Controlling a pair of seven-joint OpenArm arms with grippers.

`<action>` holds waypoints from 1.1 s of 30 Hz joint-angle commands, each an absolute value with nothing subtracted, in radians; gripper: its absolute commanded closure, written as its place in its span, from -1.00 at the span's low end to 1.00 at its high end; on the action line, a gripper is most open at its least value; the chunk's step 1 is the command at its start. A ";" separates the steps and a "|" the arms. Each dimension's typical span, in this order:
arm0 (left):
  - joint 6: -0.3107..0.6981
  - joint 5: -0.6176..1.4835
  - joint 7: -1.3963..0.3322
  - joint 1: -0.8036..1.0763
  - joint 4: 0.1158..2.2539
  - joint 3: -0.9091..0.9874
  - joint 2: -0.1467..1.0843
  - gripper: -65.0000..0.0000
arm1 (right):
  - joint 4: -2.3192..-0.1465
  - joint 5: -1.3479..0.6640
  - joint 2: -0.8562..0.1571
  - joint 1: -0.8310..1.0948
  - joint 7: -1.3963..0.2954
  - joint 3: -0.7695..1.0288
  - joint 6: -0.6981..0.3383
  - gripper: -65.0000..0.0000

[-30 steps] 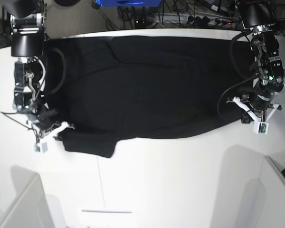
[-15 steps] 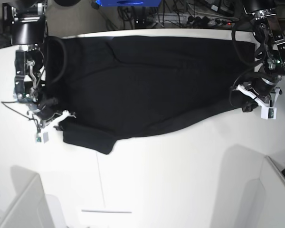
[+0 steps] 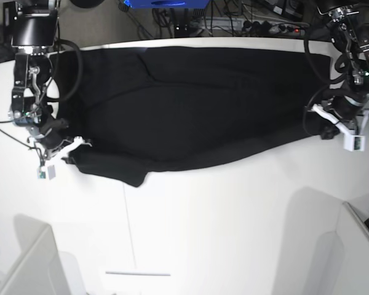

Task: Fold the T-shirt properly
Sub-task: 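Grasp both hem corners and fold the hem toward the collar, then lay the hem over the collar edge and flatten the fold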

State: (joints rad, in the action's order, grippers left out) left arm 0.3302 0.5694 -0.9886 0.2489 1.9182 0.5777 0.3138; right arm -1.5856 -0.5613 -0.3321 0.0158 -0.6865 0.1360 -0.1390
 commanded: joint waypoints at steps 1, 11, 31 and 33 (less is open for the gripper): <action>0.351 0.584 -0.978 0.239 1.946 0.582 0.329 1.00 | -1.621 -0.570 -0.343 0.004 -0.665 0.166 -0.142 1.00; 0.398 0.581 -0.978 0.266 1.951 0.590 0.334 1.00 | -1.721 -0.578 -0.338 0.081 -0.743 0.268 -0.142 1.00; 0.400 0.582 -0.980 0.314 1.952 0.641 0.334 1.00 | -1.894 -0.578 -0.328 0.249 -0.759 0.269 -0.142 1.00; 0.400 0.582 -0.980 0.318 1.952 0.645 0.334 1.00 | -1.903 -0.578 -0.326 0.252 -0.788 0.269 -0.142 1.00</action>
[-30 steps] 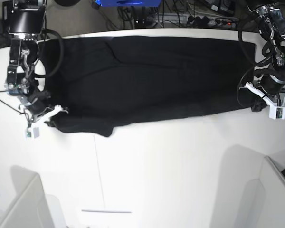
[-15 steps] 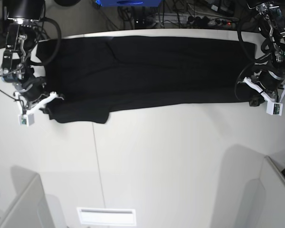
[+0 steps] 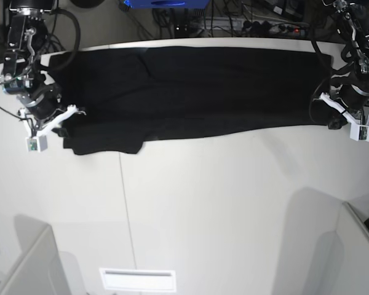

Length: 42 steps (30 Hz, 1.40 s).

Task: Fold the T-shirt properly
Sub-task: 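Lay the hem over the collar edge and flatten the fold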

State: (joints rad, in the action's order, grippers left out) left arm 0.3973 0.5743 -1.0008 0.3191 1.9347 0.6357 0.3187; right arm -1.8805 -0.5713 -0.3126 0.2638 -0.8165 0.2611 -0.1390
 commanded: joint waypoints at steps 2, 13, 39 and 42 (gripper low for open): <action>0.400 0.582 -0.980 0.325 1.952 0.645 0.335 1.00 | -1.919 -0.578 -0.326 0.259 -0.806 0.269 -0.142 1.00; 0.400 0.582 -0.980 0.346 1.952 0.644 0.355 1.00 | -1.983 -0.579 -0.291 0.297 -0.872 0.334 -0.142 1.00; 0.461 0.575 -0.978 0.377 1.951 0.645 0.372 1.00 | -2.006 -0.579 -0.214 0.420 -0.967 0.435 -0.150 1.00; 0.461 0.575 -0.978 0.377 1.951 0.647 0.374 1.00 | -2.006 -0.579 -0.214 0.430 -0.967 0.433 -0.150 1.00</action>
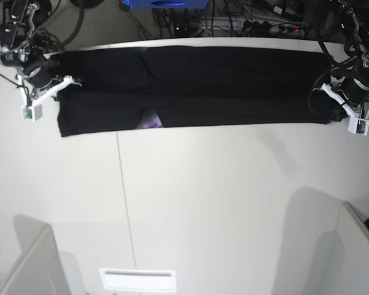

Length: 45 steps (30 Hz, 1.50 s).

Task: Fold the T-shirt properly
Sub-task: 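Lay the hem over the collar edge and flatten the fold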

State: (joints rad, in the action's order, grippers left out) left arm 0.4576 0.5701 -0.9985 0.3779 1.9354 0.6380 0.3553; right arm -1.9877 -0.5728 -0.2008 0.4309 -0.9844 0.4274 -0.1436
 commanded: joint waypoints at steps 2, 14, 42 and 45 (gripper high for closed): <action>0.461 0.575 -0.978 0.395 1.951 0.647 0.374 1.00 | -2.005 -0.578 -0.214 0.430 -0.967 0.430 -0.150 1.00; 0.461 0.575 -0.975 0.438 1.943 0.645 0.366 1.00 | -1.975 -0.570 -0.188 0.429 -0.969 0.429 -0.148 1.00; 0.461 0.579 -0.977 0.441 1.940 0.814 0.266 0.60 | -1.983 -0.576 -0.186 0.438 -0.832 0.410 -0.202 1.00; 0.461 0.575 -0.974 0.432 1.940 0.783 0.232 1.00 | -1.959 -0.573 -0.186 0.427 -0.834 0.389 -0.220 1.00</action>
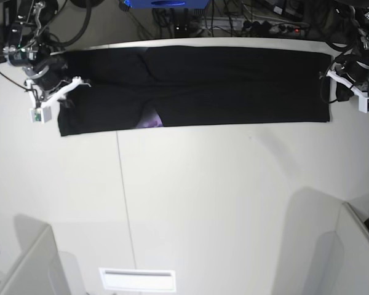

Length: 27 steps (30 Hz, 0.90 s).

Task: Fold the T-shirt properly
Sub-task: 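Lay the hem over the collar edge and flatten the fold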

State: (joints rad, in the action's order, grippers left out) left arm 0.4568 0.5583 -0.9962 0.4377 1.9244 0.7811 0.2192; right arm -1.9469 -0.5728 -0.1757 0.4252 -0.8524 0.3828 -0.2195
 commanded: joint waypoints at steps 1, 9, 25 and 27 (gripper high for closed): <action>0.461 0.575 -0.974 0.432 1.939 0.773 0.229 1.00 | -1.952 -0.573 -0.186 0.426 -0.832 0.378 -0.220 1.00; 0.455 0.575 -0.889 0.427 1.837 0.717 0.197 1.00 | -1.834 -0.568 -0.188 0.395 -0.831 0.369 -0.219 1.00; 0.456 0.308 -0.869 0.295 1.616 0.717 0.153 1.00 | -1.630 -0.567 -0.196 0.288 -0.826 0.363 -0.219 1.00; 0.455 0.288 -0.869 0.259 1.592 0.717 0.151 1.00 | -1.600 -0.567 -0.196 0.257 -0.826 0.363 -0.219 1.00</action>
